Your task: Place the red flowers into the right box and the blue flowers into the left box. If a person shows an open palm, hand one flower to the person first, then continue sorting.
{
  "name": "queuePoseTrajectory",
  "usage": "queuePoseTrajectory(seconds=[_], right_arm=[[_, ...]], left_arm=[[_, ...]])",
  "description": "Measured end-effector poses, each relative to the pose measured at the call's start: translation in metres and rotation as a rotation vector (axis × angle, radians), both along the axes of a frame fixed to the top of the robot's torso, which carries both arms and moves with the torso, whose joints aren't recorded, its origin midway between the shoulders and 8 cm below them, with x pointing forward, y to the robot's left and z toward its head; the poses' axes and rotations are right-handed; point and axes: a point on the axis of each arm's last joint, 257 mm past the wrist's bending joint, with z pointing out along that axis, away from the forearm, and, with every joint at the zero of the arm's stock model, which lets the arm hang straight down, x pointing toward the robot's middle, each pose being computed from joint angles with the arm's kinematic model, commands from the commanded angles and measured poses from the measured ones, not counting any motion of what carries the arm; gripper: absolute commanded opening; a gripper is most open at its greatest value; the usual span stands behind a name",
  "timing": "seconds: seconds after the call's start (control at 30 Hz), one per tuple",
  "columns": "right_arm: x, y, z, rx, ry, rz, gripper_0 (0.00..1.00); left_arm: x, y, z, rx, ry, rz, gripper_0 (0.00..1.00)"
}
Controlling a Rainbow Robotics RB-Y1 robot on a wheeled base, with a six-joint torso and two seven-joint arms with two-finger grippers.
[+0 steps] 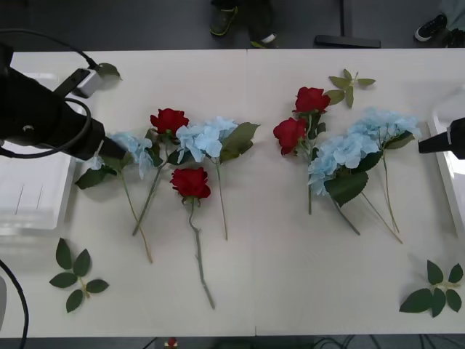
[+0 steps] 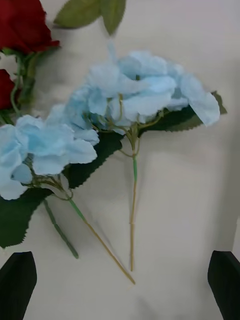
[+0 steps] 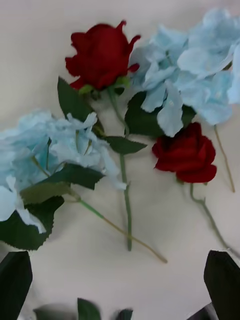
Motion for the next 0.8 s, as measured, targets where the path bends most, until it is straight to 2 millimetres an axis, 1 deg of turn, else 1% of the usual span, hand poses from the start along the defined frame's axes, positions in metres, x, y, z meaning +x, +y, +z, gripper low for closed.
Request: queuePoseTrajectory(seconds=[0.1, 0.2, 0.27, 0.4, 0.5, 0.57, 0.73, 0.8], right_arm=[[-0.001, -0.013, -0.021, -0.06, 0.043, -0.02, 1.0], [0.001, -0.021, -0.04, -0.147, 0.073, -0.017, 1.0], [0.007, -0.019, -0.049, -0.174, 0.07, -0.014, 1.0], [0.021, -0.015, -0.069, -0.193, 0.063, -0.045, 1.0], [0.027, -0.008, -0.081, -0.167, 0.062, -0.087, 1.0], [0.03, -0.009, -0.088, -0.171, 0.056, -0.103, 1.0], [0.034, -0.011, -0.11, -0.18, 0.059, -0.13, 1.0], [0.037, -0.01, -0.12, -0.179, 0.059, -0.137, 1.0]], left_arm=[[-0.001, 0.003, -0.005, 0.013, 0.025, 0.052, 1.0], [-0.001, 0.003, -0.009, -0.021, 0.067, 0.173, 1.0], [0.0, 0.007, -0.014, -0.013, 0.083, 0.239, 1.0], [0.0, 0.014, -0.027, 0.055, 0.093, 0.283, 1.0], [-0.003, 0.018, -0.041, 0.044, 0.123, 0.41, 1.0], [-0.005, 0.022, -0.052, 0.04, 0.136, 0.488, 1.0], [-0.012, 0.026, -0.079, 0.085, 0.138, 0.497, 1.0], [-0.012, 0.026, -0.088, 0.076, 0.134, 0.546, 1.0]])
